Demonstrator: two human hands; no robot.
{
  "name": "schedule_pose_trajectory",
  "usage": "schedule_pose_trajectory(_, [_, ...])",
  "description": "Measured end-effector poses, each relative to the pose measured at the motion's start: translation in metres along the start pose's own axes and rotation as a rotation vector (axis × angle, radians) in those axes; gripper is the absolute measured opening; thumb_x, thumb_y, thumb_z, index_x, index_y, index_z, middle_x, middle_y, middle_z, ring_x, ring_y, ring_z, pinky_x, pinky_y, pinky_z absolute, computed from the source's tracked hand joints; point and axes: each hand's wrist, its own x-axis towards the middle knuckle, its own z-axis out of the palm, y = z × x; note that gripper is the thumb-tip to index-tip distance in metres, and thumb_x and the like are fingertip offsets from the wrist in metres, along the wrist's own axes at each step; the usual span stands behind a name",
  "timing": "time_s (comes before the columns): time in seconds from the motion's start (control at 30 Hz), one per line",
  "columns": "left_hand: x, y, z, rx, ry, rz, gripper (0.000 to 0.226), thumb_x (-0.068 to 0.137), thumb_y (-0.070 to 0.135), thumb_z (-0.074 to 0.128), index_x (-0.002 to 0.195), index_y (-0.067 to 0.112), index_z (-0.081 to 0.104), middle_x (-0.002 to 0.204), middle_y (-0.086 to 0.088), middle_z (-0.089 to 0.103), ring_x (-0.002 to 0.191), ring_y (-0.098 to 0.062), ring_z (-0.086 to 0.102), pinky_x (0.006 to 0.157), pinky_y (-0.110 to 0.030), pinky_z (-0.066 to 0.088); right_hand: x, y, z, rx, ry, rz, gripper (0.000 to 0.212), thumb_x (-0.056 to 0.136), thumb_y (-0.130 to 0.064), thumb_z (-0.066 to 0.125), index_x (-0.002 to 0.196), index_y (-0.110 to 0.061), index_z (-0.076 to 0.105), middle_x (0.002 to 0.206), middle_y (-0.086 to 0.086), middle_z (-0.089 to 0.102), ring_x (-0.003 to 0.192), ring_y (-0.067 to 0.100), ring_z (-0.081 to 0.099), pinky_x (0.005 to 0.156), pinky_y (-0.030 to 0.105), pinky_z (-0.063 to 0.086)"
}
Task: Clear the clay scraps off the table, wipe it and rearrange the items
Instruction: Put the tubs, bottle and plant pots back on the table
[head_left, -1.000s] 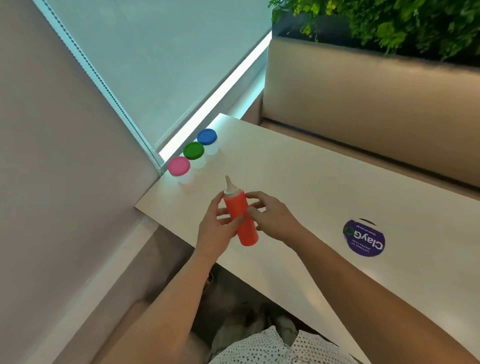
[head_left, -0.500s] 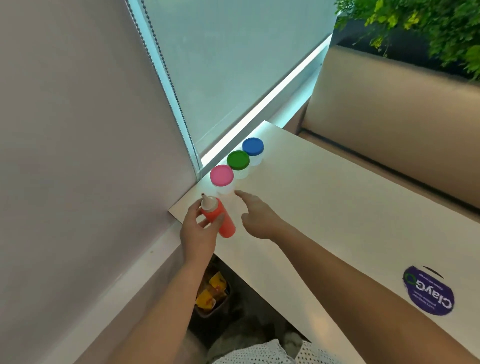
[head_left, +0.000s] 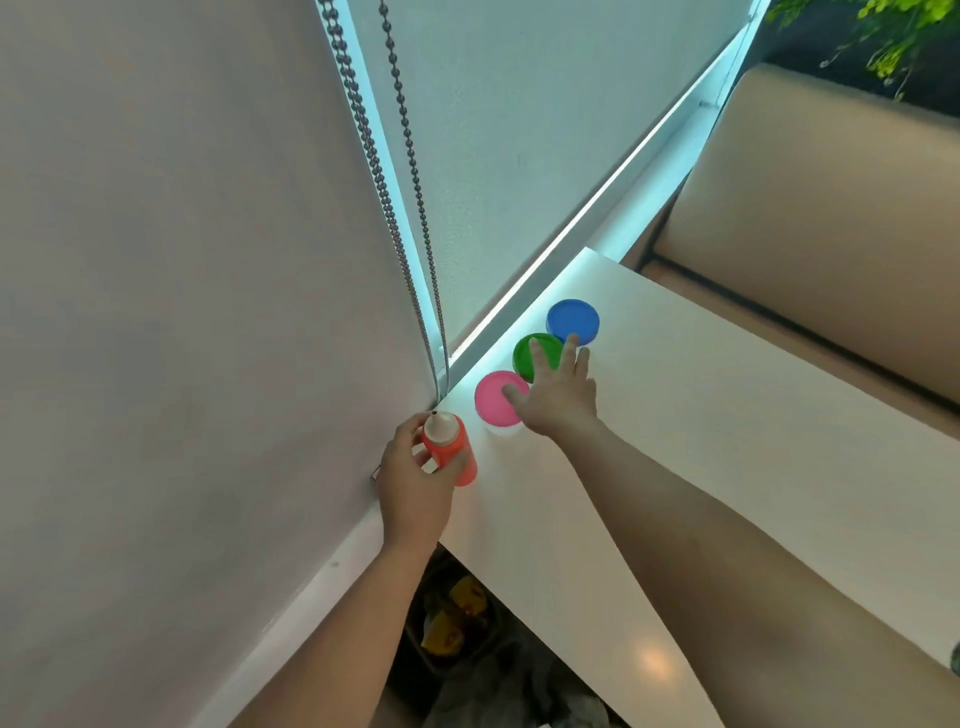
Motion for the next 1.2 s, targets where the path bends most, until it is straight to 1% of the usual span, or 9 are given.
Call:
schedule_pose_trajectory(0.07, [0.007, -0.003, 0.002, -0.008, -0.006, 0.001, 0.061, 0.080, 0.015, 0.088, 0.124, 0.041, 0.055, 0.127, 0.016, 0.060, 0.110, -0.012, 0.062, 0.079, -0.014, 0.049, 0.014, 0.001, 0.006, -0.022, -0.050, -0.019, 0.092, 0.095, -0.069, 0.046, 0.163, -0.030, -0.001, 0.164, 0.015, -0.031, 0.155, 0.038, -0.015, 0.122, 0.058, 0.018])
schedule_pose_trajectory(0.2, [0.019, -0.008, 0.005, -0.006, -0.027, -0.006, 0.060, 0.079, 0.018, 0.089, 0.125, 0.038, 0.056, 0.126, 0.017, 0.061, 0.109, -0.011, 0.063, 0.078, -0.010, 0.047, 0.031, 0.004, 0.011, -0.052, -0.055, -0.088, 0.094, 0.094, -0.073, 0.045, 0.163, -0.031, -0.003, 0.163, 0.014, -0.034, 0.156, 0.038, -0.012, 0.122, 0.057, 0.020])
schedule_pose_trajectory(0.33, [0.031, -0.006, 0.010, -0.008, -0.040, 0.014, 0.061, 0.078, 0.019, 0.090, 0.128, 0.031, 0.059, 0.128, 0.012, 0.062, 0.107, -0.003, 0.062, 0.069, -0.003, 0.049, 0.042, 0.003, 0.008, -0.025, -0.083, -0.100, 0.094, 0.093, -0.072, 0.048, 0.163, -0.035, -0.002, 0.162, 0.009, -0.036, 0.156, 0.035, -0.013, 0.121, 0.061, 0.014])
schedule_pose_trajectory(0.47, [0.040, -0.002, 0.012, -0.016, -0.038, 0.027, 0.059, 0.077, 0.019, 0.090, 0.127, 0.031, 0.060, 0.127, 0.012, 0.064, 0.110, -0.011, 0.065, 0.074, -0.006, 0.051, 0.044, -0.001, 0.011, -0.013, -0.056, -0.091, 0.091, 0.094, -0.072, 0.046, 0.163, -0.035, -0.001, 0.163, 0.009, -0.036, 0.156, 0.033, -0.014, 0.121, 0.061, 0.016])
schedule_pose_trajectory(0.67, [0.037, -0.004, 0.011, -0.057, -0.044, 0.011, 0.057, 0.077, 0.015, 0.090, 0.125, 0.029, 0.061, 0.124, 0.015, 0.064, 0.111, -0.009, 0.063, 0.070, -0.001, 0.048, 0.032, -0.001, 0.019, -0.023, -0.016, -0.063, 0.090, 0.094, -0.074, 0.041, 0.162, -0.035, -0.003, 0.162, 0.009, -0.037, 0.156, 0.034, -0.014, 0.121, 0.060, 0.016])
schedule_pose_trajectory(0.77, [0.037, -0.005, 0.011, -0.062, -0.041, 0.005, 0.058, 0.079, 0.014, 0.089, 0.129, 0.024, 0.060, 0.128, 0.008, 0.063, 0.112, -0.016, 0.062, 0.068, 0.002, 0.045, 0.032, -0.003, 0.018, -0.058, -0.010, -0.061, 0.089, 0.095, -0.075, 0.037, 0.162, -0.035, -0.005, 0.162, 0.011, -0.037, 0.156, 0.034, -0.014, 0.122, 0.061, 0.012])
schedule_pose_trajectory(0.87, [0.039, -0.008, 0.011, -0.064, -0.051, 0.011, 0.059, 0.078, 0.015, 0.089, 0.128, 0.024, 0.061, 0.129, 0.006, 0.063, 0.114, -0.017, 0.062, 0.071, -0.001, 0.048, 0.033, -0.003, 0.018, -0.105, -0.008, -0.067, 0.089, 0.095, -0.077, 0.032, 0.162, -0.033, -0.007, 0.162, 0.014, -0.036, 0.156, 0.036, -0.013, 0.122, 0.061, 0.007])
schedule_pose_trajectory(0.97, [0.042, -0.011, 0.011, -0.033, -0.058, 0.022, 0.061, 0.075, 0.017, 0.092, 0.127, 0.028, 0.061, 0.129, 0.007, 0.063, 0.113, -0.015, 0.064, 0.076, -0.011, 0.056, 0.033, -0.001, 0.019, -0.113, -0.009, -0.060, 0.089, 0.095, -0.078, 0.031, 0.162, -0.033, -0.007, 0.162, 0.014, -0.037, 0.156, 0.036, -0.013, 0.122, 0.062, 0.006])
schedule_pose_trajectory(1.2, [0.041, -0.014, 0.007, -0.004, -0.047, 0.038, 0.060, 0.075, 0.020, 0.092, 0.125, 0.032, 0.061, 0.127, 0.011, 0.063, 0.112, -0.010, 0.063, 0.080, -0.016, 0.057, 0.033, -0.001, 0.017, -0.134, -0.017, -0.058, 0.089, 0.094, -0.078, 0.030, 0.162, -0.033, -0.007, 0.161, 0.015, -0.037, 0.156, 0.036, -0.013, 0.122, 0.064, 0.005])
